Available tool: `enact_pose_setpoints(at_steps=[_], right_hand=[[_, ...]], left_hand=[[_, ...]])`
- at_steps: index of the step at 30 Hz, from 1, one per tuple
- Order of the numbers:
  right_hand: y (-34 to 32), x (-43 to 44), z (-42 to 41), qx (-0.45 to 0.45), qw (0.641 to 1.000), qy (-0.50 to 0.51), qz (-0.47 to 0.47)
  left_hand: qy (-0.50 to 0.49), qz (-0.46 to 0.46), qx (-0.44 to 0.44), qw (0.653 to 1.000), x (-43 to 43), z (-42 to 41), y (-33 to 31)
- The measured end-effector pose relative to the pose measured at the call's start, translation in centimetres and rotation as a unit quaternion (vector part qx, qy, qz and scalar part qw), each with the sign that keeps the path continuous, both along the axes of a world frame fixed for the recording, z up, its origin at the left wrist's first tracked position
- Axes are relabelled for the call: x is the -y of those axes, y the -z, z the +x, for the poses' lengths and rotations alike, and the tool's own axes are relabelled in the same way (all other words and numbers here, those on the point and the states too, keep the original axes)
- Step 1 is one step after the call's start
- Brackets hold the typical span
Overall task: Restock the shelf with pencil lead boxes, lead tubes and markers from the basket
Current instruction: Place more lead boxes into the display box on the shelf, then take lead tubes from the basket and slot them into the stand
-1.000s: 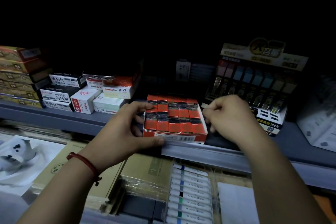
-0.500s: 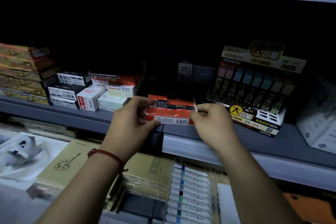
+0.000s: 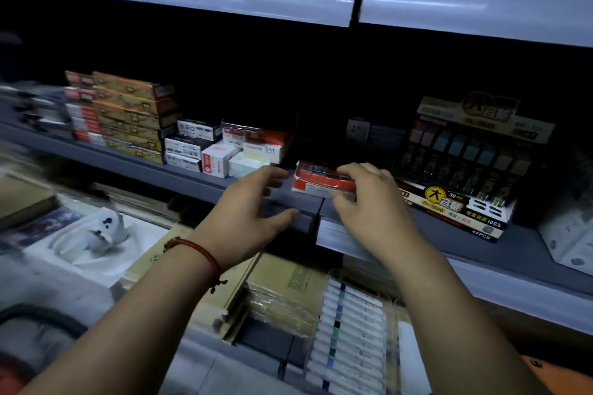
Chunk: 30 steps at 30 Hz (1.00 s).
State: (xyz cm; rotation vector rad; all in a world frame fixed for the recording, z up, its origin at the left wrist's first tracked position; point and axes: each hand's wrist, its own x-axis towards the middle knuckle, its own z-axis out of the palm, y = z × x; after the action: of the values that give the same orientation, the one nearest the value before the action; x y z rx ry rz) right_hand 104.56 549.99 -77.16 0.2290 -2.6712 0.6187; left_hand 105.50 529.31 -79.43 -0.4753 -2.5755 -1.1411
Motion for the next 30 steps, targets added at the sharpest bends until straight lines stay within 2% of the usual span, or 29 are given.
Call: enact_pose_setpoints(at_steps=[3,7,12,16,20,25,30], right_hand=[[-0.9,3.8,2.2,0.014,0.996,-0.086,0.012],[-0.9,11.0,6.0,0.043,0.978,-0.201,0.047],[0.7,21.3,9.5,0.102,0.923,-0.357,0.103],[2.9,29.0,11.8,0.126,0.876,-0.43,0.18],[6.7,36.3,13.9,0.153,0.812,-0.495,0.269],[13.2,42.6,14.8,0.208,0.732,-0.529,0.376],[19.7,47.9,14.1,0.287,0.636,-0.534,0.477]], left_hand=[[-0.002,-0.022,0.011,1.0,3.5,3.7,-0.2],[-0.054,-0.072,0.016,0.996,10.3,9.6,0.1],[-0.134,-0.077,0.072,0.985,19.6,17.9,2.5],[-0.197,-0.093,0.102,0.971,26.3,23.8,5.6],[-0.252,-0.074,0.154,0.953,31.6,28.2,10.8],[-0.291,-0.039,0.283,0.913,35.7,30.7,19.1],[-0.217,-0.14,0.479,0.839,37.2,30.1,28.4]])
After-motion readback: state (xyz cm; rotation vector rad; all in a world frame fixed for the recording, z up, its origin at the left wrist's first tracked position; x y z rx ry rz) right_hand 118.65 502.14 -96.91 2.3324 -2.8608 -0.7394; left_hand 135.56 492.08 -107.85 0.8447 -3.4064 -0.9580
